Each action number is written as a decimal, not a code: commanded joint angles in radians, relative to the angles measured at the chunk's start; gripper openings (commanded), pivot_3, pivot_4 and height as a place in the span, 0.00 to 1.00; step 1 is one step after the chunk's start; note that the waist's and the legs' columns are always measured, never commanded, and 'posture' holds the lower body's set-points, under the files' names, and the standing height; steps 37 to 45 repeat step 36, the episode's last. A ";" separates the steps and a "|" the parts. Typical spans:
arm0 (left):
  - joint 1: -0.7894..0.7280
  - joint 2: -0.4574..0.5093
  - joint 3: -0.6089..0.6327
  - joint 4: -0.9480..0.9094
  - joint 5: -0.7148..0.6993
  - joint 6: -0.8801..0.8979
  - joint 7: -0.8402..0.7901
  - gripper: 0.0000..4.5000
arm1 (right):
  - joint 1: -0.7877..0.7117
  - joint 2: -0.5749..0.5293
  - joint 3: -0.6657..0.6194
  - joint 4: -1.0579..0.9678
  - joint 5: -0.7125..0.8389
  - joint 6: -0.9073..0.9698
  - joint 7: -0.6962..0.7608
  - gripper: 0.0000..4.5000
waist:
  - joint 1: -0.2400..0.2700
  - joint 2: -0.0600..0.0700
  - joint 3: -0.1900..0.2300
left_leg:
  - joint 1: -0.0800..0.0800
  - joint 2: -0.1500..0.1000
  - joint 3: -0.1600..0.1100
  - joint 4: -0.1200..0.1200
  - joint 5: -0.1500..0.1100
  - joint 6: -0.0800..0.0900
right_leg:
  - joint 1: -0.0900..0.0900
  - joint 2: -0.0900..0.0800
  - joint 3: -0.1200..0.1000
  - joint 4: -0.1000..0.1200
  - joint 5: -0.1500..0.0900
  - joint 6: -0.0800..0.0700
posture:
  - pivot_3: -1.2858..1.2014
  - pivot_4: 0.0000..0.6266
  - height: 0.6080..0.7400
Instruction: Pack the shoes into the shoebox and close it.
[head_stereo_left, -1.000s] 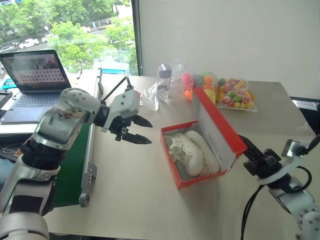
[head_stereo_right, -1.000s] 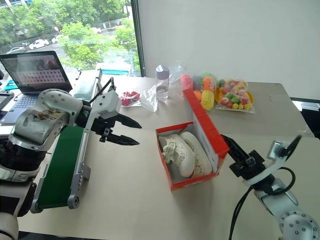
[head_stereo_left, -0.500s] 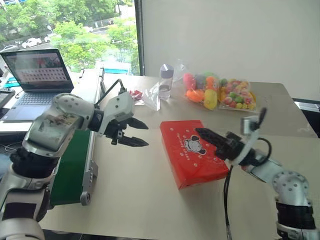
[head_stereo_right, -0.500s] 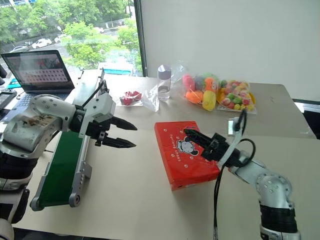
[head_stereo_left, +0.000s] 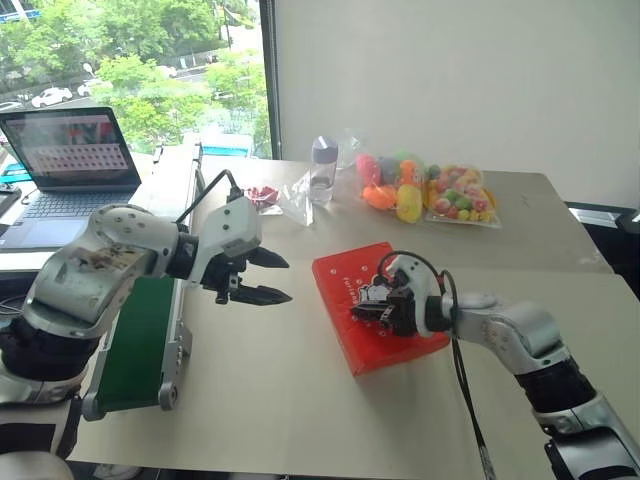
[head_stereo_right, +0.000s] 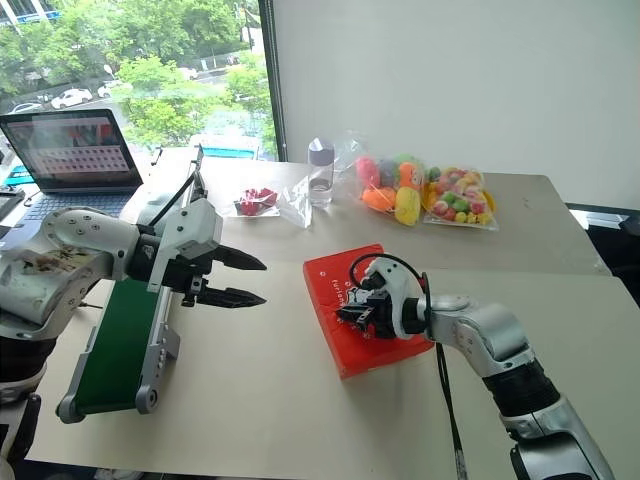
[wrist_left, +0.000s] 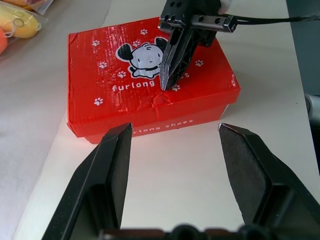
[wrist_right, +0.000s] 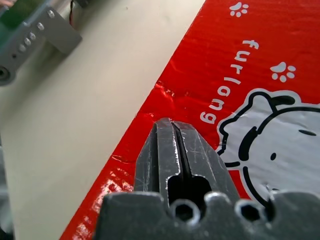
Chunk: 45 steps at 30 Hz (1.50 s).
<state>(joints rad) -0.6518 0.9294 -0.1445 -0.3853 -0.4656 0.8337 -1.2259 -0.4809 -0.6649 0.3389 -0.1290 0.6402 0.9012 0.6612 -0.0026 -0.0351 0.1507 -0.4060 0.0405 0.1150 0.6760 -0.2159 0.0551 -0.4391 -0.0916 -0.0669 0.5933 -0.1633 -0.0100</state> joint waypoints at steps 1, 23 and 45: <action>0.013 0.017 0.028 -0.033 -0.004 -0.008 0.023 0.65 | 0.001 -0.058 0.201 0.069 -0.215 0.029 0.020 0.01 | 0.002 0.000 -0.005 | -0.001 0.002 0.000 0.000 0.000 0.000 | 0.000 0.001 -0.002 -0.001 0.000 0.000 | 0.52 0.24 1.00; 0.117 -0.088 0.029 -0.016 0.004 -0.122 0.160 0.65 | -0.022 -0.252 -0.364 -0.273 -0.010 -0.031 0.283 0.01 | 0.021 0.008 -0.004 | -0.026 0.000 0.004 0.000 -0.005 0.009 | -0.021 0.005 -0.001 0.004 -0.002 0.005 | 0.52 0.24 1.00; 0.123 -0.126 0.063 -0.010 -0.036 -0.093 0.201 0.65 | 0.064 -0.275 -0.464 -0.338 0.043 -0.035 0.307 0.01 | 0.025 0.006 -0.002 | -0.026 -0.006 0.004 0.004 -0.007 0.014 | -0.018 -0.002 0.001 0.003 -0.003 0.007 | 0.52 0.24 1.00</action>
